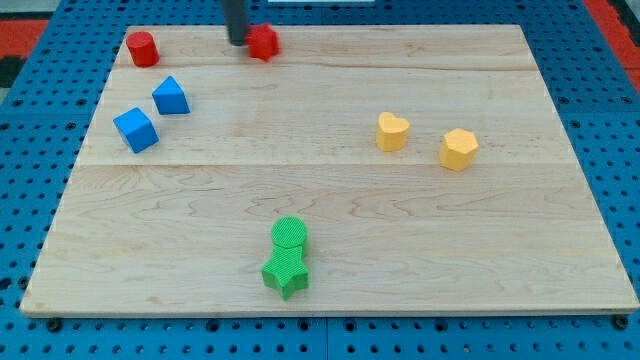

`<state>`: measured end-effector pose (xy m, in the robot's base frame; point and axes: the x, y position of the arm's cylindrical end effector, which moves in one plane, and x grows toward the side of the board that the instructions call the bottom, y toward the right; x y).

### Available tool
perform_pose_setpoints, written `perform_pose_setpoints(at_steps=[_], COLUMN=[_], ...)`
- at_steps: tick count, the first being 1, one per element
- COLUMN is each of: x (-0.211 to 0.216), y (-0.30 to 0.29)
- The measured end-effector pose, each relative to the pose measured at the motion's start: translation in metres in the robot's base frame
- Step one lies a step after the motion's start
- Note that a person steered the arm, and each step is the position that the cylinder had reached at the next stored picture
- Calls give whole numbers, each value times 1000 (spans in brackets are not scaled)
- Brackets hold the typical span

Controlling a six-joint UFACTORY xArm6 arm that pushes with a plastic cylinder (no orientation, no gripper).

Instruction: Move the red blocks to the center of the board

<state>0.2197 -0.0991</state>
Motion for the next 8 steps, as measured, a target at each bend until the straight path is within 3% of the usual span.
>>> perform_pose_setpoints(at_steps=[1, 3, 4, 6, 7, 8], x=[-28, -21, 18, 25, 33, 51], y=[-59, -182, -187, -64, -118, -103])
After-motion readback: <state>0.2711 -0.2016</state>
